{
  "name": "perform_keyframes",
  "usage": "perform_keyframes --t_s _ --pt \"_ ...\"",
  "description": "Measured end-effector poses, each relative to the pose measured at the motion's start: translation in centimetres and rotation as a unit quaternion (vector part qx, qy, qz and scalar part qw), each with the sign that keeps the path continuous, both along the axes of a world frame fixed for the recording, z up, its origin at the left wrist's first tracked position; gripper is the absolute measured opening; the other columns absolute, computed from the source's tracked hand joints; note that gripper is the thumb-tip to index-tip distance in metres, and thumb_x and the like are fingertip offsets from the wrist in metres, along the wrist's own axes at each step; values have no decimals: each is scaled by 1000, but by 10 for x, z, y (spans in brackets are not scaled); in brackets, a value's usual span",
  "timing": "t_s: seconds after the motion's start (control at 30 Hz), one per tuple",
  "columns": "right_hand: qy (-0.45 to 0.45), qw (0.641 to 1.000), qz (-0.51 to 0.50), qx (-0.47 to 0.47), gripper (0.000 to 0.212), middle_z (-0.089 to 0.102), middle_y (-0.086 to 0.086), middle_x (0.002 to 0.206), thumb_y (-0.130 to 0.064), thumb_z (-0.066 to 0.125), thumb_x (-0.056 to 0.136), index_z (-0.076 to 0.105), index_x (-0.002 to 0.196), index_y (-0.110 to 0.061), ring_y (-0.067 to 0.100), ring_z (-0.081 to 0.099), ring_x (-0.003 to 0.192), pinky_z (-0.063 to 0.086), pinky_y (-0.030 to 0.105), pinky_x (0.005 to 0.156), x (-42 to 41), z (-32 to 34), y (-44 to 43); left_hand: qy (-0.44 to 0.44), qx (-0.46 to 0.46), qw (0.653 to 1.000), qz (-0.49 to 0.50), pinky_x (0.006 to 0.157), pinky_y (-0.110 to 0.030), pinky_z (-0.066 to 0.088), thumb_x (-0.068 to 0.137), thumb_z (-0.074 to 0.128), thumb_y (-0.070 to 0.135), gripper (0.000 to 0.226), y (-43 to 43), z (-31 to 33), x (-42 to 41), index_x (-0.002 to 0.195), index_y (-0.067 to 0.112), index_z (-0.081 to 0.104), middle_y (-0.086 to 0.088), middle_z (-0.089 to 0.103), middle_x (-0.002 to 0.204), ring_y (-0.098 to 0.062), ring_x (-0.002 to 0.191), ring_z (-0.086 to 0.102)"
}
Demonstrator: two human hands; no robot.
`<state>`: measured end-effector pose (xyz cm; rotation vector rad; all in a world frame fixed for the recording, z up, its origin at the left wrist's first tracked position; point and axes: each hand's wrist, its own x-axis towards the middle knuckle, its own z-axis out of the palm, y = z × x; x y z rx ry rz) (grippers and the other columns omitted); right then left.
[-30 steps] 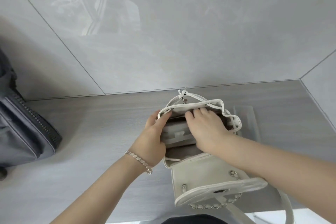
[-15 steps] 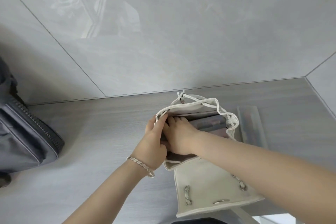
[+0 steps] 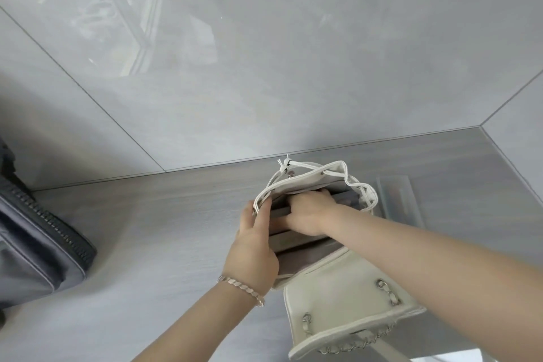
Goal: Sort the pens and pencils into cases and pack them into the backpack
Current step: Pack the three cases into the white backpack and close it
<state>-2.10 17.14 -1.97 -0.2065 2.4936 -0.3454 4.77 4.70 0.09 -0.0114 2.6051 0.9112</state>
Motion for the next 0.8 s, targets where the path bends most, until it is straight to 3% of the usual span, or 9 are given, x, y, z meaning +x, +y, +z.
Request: perform_keyframes --t_s 0.1,0.2,0.27,0.43,0.57,0.67,0.73,0.8 --pt "24 1000 0 -4 72 43 0 142 -70 44 77 40 134 -28 22 34 132 26 40 107 10 4 4 7 10 1000 -12 84 -24 46 74 31 -16 85 -3 4 -7 144 29 19 1 12 153 -23 116 51" --pt "38 983 -8 179 65 37 17 140 -47 45 89 31 136 -4 32 35 128 29 43 105 33 15 11 5 23 1000 -13 79 -25 48 74 31 -17 83 -10 3 -4 142 31 24 5 16 150 -19 103 53" --pt "10 965 -11 263 56 35 26 138 -21 43 92 24 135 9 37 37 126 33 43 102 44 20 17 8 24 1000 -6 73 -15 42 74 32 -16 82 -10 1 -2 140 32 27 4 18 149 -13 102 47" --pt "-16 956 -24 292 49 33 27 138 -9 36 94 20 136 11 36 37 125 35 36 99 41 21 20 12 6 1000 -2 73 -15 39 76 33 -15 80 3 5 -9 141 30 26 2 17 150 -17 105 50" --pt "13 981 32 191 33 56 10 127 -19 42 93 53 122 -9 27 51 118 42 30 92 32 41 33 -1 2 1000 -10 74 -14 35 79 34 -12 74 0 9 -23 141 28 27 3 23 145 -14 93 45" --pt "20 994 -100 -35 34 68 13 102 -32 44 92 65 99 -7 29 62 97 48 33 81 29 69 59 0 15 1000 -18 79 -11 30 79 35 -12 72 -4 9 -26 140 26 31 2 28 141 -9 97 39" --pt "33 937 -270 -218 32 69 14 79 -30 49 90 64 88 -2 29 66 75 52 34 70 24 76 85 4 27 999 -17 77 -9 29 78 36 -13 72 -7 8 -26 137 27 35 3 32 136 -9 98 40" --pt "139 880 -392 -229 29 63 14 61 -27 51 86 61 76 -1 30 63 61 51 36 64 12 49 124 9 40 999 -13 78 -7 27 77 37 -14 71 -8 5 -25 135 27 39 4 34 132 -8 100 38"
